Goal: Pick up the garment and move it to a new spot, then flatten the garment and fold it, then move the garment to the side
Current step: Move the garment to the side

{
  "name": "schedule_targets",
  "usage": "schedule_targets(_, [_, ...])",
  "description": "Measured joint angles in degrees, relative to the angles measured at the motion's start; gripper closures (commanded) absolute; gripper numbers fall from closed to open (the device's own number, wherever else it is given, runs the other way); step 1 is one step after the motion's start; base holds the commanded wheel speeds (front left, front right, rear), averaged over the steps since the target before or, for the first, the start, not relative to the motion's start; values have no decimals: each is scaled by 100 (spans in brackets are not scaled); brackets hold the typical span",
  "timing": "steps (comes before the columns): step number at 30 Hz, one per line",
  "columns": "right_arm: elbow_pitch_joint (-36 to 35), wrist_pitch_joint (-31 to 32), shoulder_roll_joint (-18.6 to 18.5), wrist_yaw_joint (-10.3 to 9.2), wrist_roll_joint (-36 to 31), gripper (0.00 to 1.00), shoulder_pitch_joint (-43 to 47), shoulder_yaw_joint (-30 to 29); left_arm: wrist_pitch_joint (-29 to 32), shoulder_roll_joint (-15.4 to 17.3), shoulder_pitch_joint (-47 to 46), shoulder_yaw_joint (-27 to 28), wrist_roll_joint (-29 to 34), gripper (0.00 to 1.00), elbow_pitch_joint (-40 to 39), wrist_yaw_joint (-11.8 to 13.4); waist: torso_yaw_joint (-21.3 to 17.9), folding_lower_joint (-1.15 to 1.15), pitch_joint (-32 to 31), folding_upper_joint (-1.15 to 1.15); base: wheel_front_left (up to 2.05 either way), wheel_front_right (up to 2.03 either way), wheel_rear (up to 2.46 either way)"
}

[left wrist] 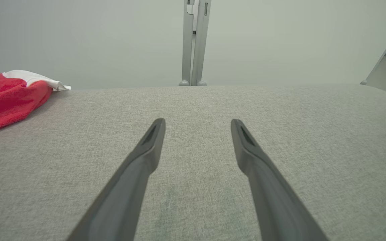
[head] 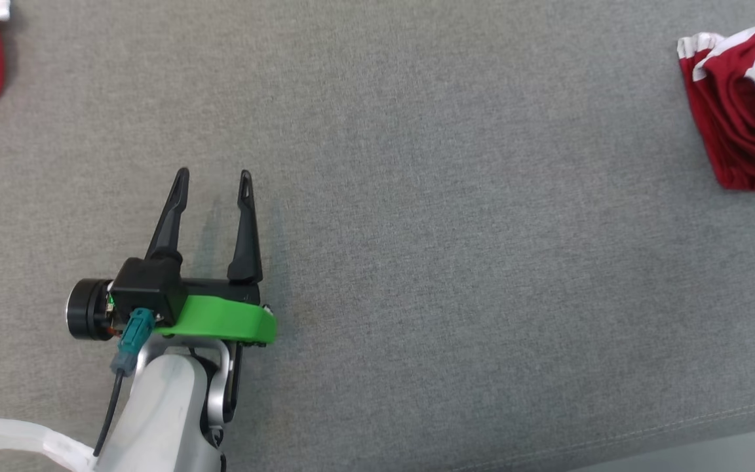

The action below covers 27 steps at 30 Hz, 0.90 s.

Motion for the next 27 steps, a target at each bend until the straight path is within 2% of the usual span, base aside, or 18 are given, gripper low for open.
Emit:
schedule_targets(6, [-637, -303, 501, -1, 342, 0, 537, 307, -74, -51, 118, 209, -180, 0, 494, 2, 58, 0, -485, 0, 0, 0, 0])
schedule_targets(14, [-1582, -489, 1113, -1, 302, 0, 1617, 459, -99, -113, 606, 687, -331, 0, 828, 26, 256, 0, -1160, 0, 0, 0, 0])
schedule_targets(19, [-2296, -537, 1456, -2, 35, 0, 2453, 100, -100, -154, 951, 907, -325, 0, 869, -40, 470, 0, -1523, 0, 0, 0, 0])
schedule_targets(27, [-3575, -563, 2326, -2, -904, 0, 4019, -571, -108, -279, 1501, 1006, -302, 0, 825, -140, 806, 0, -2002, 0, 0, 0, 0])
